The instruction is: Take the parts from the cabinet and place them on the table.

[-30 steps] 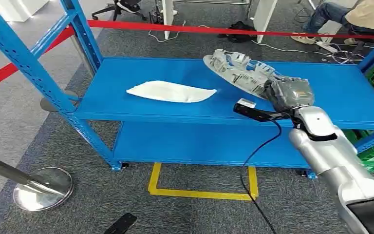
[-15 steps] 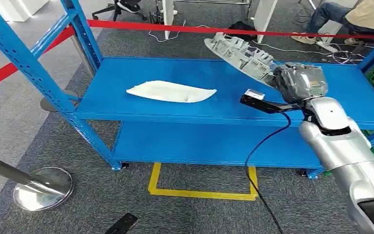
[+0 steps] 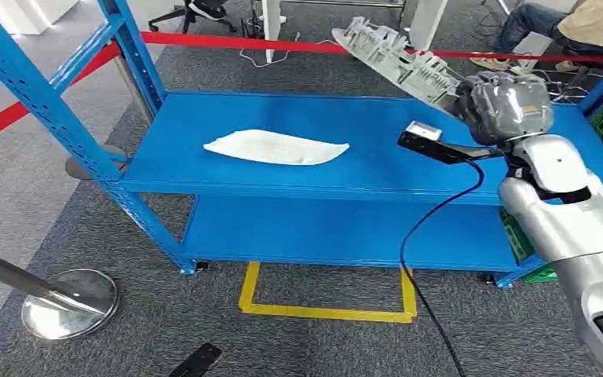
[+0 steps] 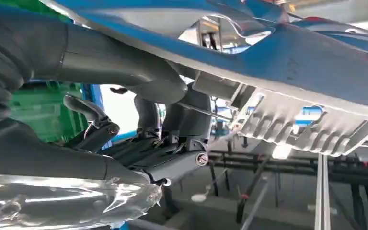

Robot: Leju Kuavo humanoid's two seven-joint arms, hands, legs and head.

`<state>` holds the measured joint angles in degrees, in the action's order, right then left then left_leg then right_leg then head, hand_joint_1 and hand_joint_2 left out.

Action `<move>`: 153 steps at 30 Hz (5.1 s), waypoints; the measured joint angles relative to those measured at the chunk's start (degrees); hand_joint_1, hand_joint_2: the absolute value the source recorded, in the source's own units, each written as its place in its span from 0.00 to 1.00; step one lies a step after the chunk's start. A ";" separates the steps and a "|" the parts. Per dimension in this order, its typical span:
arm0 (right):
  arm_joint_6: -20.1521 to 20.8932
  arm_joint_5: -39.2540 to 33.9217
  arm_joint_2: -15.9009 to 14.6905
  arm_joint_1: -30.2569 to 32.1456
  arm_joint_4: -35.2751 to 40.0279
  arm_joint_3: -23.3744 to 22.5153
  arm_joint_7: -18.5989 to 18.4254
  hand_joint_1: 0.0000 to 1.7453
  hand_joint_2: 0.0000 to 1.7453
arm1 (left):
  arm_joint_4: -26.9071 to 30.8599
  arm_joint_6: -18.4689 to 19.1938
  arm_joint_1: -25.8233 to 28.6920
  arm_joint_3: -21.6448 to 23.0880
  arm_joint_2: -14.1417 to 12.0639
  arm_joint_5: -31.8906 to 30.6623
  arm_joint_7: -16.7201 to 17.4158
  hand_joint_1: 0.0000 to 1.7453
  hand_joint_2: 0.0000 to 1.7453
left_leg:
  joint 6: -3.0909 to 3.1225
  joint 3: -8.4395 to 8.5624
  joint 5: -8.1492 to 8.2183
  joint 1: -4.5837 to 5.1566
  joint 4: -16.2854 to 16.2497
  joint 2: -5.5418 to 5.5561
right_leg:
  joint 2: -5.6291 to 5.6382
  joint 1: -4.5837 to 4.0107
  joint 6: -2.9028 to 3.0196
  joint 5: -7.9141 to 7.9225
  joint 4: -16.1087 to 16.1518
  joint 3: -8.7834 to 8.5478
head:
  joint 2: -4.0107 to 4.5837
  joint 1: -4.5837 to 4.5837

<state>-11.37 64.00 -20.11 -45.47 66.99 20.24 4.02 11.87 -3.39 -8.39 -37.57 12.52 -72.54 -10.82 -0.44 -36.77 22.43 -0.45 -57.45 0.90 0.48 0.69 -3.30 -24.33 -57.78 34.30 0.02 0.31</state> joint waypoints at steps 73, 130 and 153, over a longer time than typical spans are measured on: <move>-0.46 -1.09 -1.07 -3.26 -0.98 1.62 -0.83 1.00 1.00 | 0.00 -0.76 -0.26 -0.02 -0.11 1.49 2.23 0.00 1.00 | 0.24 -0.05 0.16 0.31 -0.04 0.02 | -0.01 0.25 -0.16 0.00 0.07 -0.02 | 0.00 0.00; -1.29 -0.99 0.30 -3.42 -2.82 1.88 -0.66 1.00 1.00 | 0.02 -0.81 -0.95 -0.02 -0.22 1.40 2.58 0.00 1.00 | -1.68 -5.64 6.04 0.25 -10.32 -0.19 | -0.38 0.54 1.85 -0.27 -1.10 0.20 | 0.00 -0.31; -1.51 -1.05 0.46 -3.00 -2.79 1.49 -0.63 1.00 1.00 | 0.02 -0.85 -1.21 -0.02 -0.09 1.38 2.60 0.00 1.00 | 0.95 -1.01 -0.89 0.70 -0.38 0.03 | -0.27 -0.11 -0.57 -3.08 -0.86 -3.20 | 0.00 -0.61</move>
<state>-12.87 62.95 -19.65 -48.48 64.19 21.73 3.39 11.89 -4.24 -9.60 -37.59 12.44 -71.17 -8.22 0.51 -37.78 21.54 0.26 -57.83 0.93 0.21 0.58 -3.86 -27.41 -58.64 31.10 0.02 -0.30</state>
